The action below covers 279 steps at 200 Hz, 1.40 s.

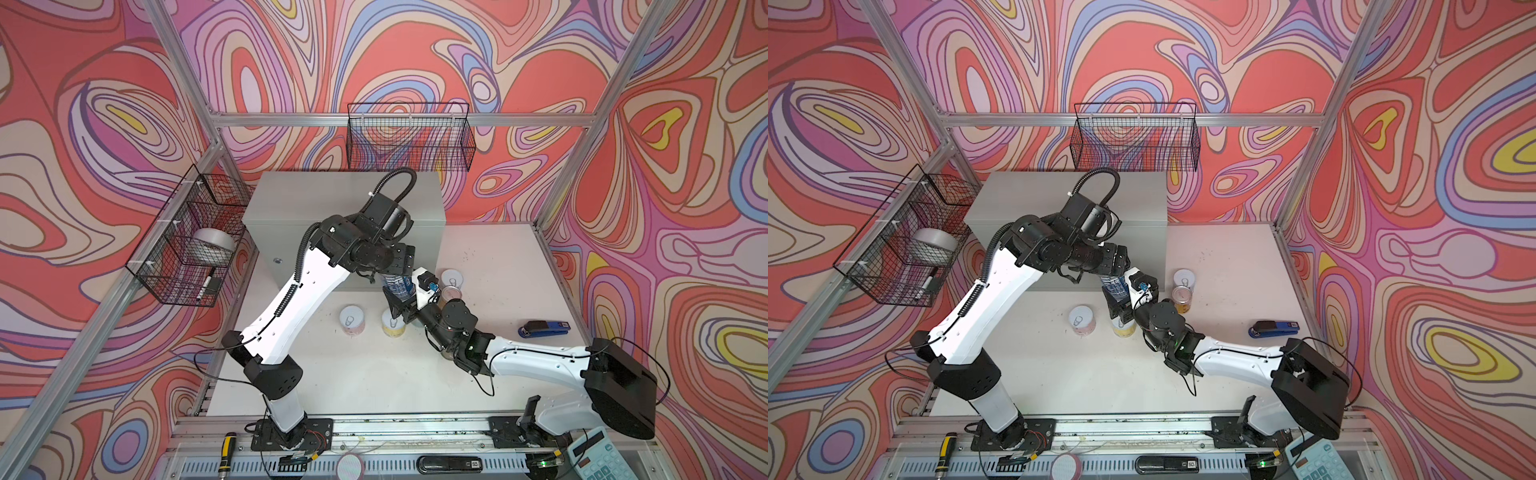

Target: Place and organize the canned foods onto the counter

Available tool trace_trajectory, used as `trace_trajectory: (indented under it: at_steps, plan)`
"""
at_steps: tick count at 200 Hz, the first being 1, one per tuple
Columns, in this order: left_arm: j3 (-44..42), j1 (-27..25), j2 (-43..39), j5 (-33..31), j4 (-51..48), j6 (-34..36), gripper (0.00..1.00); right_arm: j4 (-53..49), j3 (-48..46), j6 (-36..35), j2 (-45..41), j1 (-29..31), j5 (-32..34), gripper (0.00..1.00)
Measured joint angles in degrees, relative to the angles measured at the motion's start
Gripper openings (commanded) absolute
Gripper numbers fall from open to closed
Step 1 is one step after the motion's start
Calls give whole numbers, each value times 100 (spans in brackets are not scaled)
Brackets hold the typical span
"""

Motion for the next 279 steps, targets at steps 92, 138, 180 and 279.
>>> trace_trajectory:
  at_steps: [92,138,180,279]
  plan:
    - [0,-11,22,-20,0,-157,30,179,-87,-385,0,24,42,79]
    - [0,7,61,9,-2,-168,30,323,-118,-673,76,24,120,79]
    - [118,79,197,92,-52,-157,26,632,-118,-992,280,59,328,78]
    - [192,136,304,275,-190,-103,26,1899,-118,-1965,1003,437,1526,75]
